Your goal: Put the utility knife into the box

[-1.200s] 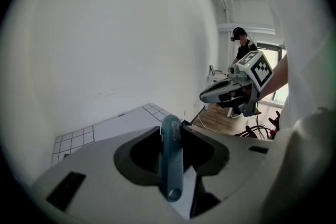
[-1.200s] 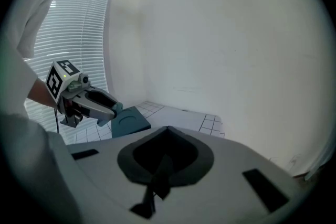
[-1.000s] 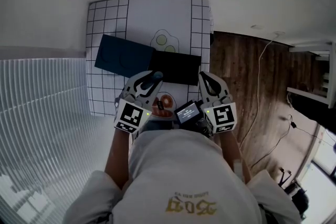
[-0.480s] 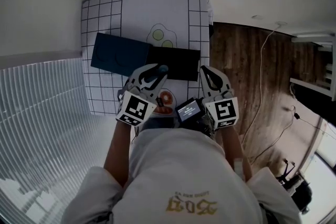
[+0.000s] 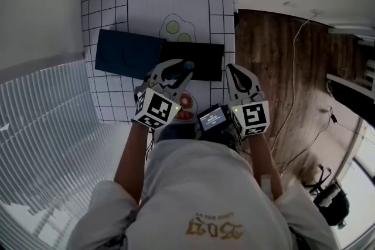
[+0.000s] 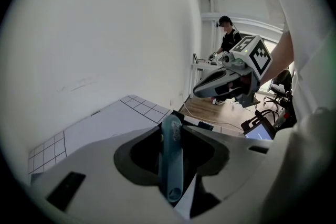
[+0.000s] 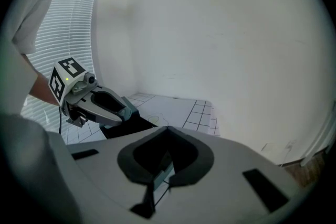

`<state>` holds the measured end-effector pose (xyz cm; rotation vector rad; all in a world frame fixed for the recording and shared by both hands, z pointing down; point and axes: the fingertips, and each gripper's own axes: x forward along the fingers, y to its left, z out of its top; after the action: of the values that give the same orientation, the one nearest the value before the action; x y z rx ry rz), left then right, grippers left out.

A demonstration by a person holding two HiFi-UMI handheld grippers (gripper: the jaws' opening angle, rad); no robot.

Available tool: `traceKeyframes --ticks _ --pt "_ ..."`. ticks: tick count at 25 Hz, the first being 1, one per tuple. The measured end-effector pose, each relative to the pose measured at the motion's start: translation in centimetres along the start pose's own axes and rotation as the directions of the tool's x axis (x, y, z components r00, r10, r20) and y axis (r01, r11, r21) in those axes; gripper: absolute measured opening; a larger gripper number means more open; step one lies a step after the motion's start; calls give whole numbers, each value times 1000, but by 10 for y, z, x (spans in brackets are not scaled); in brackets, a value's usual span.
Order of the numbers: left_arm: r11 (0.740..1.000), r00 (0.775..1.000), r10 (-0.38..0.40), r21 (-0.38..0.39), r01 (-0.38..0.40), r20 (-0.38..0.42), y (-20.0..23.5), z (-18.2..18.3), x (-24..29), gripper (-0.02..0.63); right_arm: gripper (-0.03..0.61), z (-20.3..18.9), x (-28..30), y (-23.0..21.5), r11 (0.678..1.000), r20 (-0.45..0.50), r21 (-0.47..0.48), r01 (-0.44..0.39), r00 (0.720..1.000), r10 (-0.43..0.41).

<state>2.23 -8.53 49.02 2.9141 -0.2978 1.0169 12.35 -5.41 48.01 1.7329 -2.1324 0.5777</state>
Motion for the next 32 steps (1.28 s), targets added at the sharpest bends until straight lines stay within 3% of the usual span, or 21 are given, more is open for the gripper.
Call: traceKeyframes --ticks 6,17,32 --pt "1000 1000 -19 -7 19 -6 1 -10 15 135 6 -13 8 -2 1000 -22 15 16 1000 -15" --pt "995 991 -61 70 70 -116 -11 -31 44 135 6 -36 23 -3 998 -70 51 37 997 -34" --pt "989 971 -51 120 81 -235 -20 -55 69 135 6 -49 32 7 998 -90 63 24 996 -18"
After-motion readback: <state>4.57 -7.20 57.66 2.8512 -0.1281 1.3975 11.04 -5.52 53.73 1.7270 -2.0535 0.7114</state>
